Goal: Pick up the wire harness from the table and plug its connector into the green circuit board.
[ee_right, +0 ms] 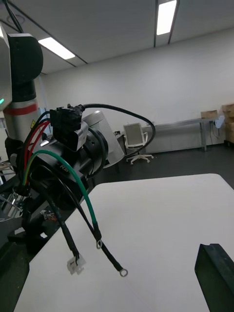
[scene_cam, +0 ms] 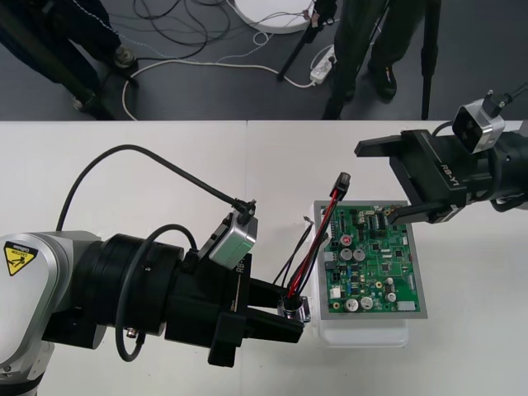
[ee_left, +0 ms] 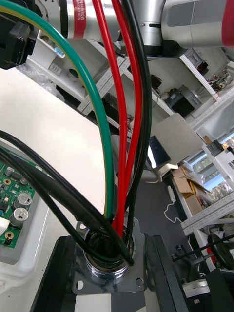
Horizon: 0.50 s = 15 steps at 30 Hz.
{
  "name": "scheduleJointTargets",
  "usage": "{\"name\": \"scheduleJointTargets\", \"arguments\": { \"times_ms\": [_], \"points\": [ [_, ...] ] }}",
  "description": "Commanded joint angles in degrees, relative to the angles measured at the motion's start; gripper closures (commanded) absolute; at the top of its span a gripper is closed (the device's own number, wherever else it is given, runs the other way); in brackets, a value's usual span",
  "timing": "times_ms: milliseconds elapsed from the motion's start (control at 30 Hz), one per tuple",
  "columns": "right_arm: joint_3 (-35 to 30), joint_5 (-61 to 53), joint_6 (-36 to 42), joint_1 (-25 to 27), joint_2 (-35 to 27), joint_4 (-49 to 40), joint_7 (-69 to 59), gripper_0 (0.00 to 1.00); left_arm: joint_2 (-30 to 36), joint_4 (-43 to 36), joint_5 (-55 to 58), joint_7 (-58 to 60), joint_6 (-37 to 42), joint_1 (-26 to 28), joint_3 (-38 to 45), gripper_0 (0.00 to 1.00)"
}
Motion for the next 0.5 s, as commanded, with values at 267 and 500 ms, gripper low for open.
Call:
{"name": "scheduleJointTargets", "arguments": {
  "times_ms": [267,500],
  "points": [
    [0.2,-3.8,-0.7,-3.3,3.2,-5.1,-5.7,0.00,-1.4,-2.1,0.1,3.7,3.9,1.4,-0.2,1.00],
    [0.2,-4.3,-0.7,-3.9,5.3,-7.8,-7.4,0.00,-1.9,-2.0,1.1,3.7,4.0,1.6,-0.2,0.99]
  ]
}}
